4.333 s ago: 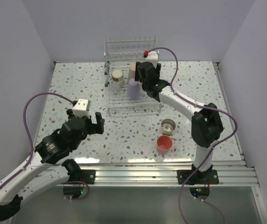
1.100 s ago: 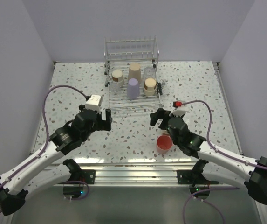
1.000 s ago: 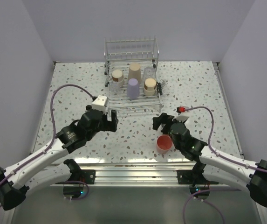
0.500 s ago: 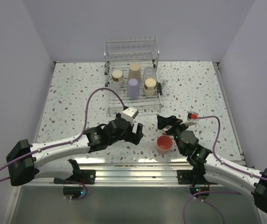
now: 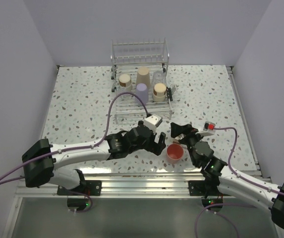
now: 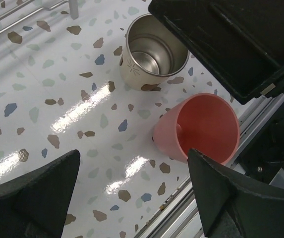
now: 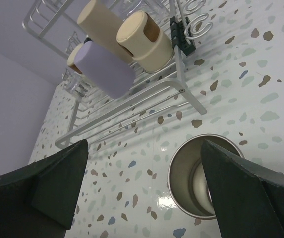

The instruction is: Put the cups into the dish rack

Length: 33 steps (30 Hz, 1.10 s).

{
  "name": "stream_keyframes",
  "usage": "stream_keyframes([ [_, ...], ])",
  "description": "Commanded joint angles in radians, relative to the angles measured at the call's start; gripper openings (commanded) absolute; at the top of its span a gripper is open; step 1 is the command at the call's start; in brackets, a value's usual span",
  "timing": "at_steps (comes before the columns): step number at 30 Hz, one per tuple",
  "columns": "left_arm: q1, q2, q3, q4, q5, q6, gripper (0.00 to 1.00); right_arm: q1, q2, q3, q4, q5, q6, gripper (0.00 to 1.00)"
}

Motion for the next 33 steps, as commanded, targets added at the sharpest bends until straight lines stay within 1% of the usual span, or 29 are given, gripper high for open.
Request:
stream_keyframes([
  [1,-0.023,0.039,0.073,0.041,-0.004,-0.013,0.92,0.006,-0.009,-0.011,0.031,0.056,0.035,0.98],
  [5,-0.046,0.101,0.122,0.023,-0.005,-0.013,0.88,0.006,-0.003,-0.005,0.022,0.059,0.038,0.98],
  [12,-0.095,0.237,0.211,-0.057,-0.051,-0.016,0.85,0.006,-0.012,-0.008,0.005,0.071,0.052,0.98],
  [15,-0.106,0.282,0.231,-0.077,-0.073,-0.022,0.8,0.006,-0.015,-0.01,0.003,0.07,0.052,0.98],
  [18,-0.106,0.308,0.241,-0.08,-0.083,-0.027,0.69,0.006,-0.015,-0.01,0.003,0.071,0.052,0.98],
  [19,-0.107,0.313,0.245,-0.082,-0.09,-0.028,0.59,0.006,-0.014,-0.008,0.003,0.071,0.051,0.98],
  [20,-0.106,0.322,0.25,-0.086,-0.096,-0.027,0.54,0.006,-0.012,-0.008,0.003,0.07,0.051,0.98],
  [21,-0.107,0.325,0.254,-0.096,-0.108,-0.027,0.46,0.006,-0.014,-0.008,0.002,0.07,0.051,0.98],
  [22,-0.107,0.328,0.264,-0.102,-0.114,-0.027,0.31,0.006,-0.014,-0.008,0.002,0.071,0.051,0.98],
  [24,-0.107,0.326,0.271,-0.114,-0.129,-0.027,0.13,0.006,-0.015,-0.008,0.002,0.07,0.049,0.98],
  [25,-0.107,0.322,0.279,-0.119,-0.134,-0.024,0.0,0.006,-0.017,-0.008,0.0,0.07,0.049,0.98],
  [29,-0.107,0.273,0.288,-0.169,-0.191,-0.018,0.0,0.006,-0.015,-0.004,-0.001,0.067,0.04,0.98],
  [31,-0.107,0.242,0.27,-0.201,-0.235,-0.01,0.0,0.006,-0.012,0.012,-0.01,0.062,0.037,0.98],
  [33,-0.106,0.175,0.242,-0.218,-0.281,-0.004,0.0,0.006,-0.014,0.039,-0.037,0.053,0.014,0.98],
])
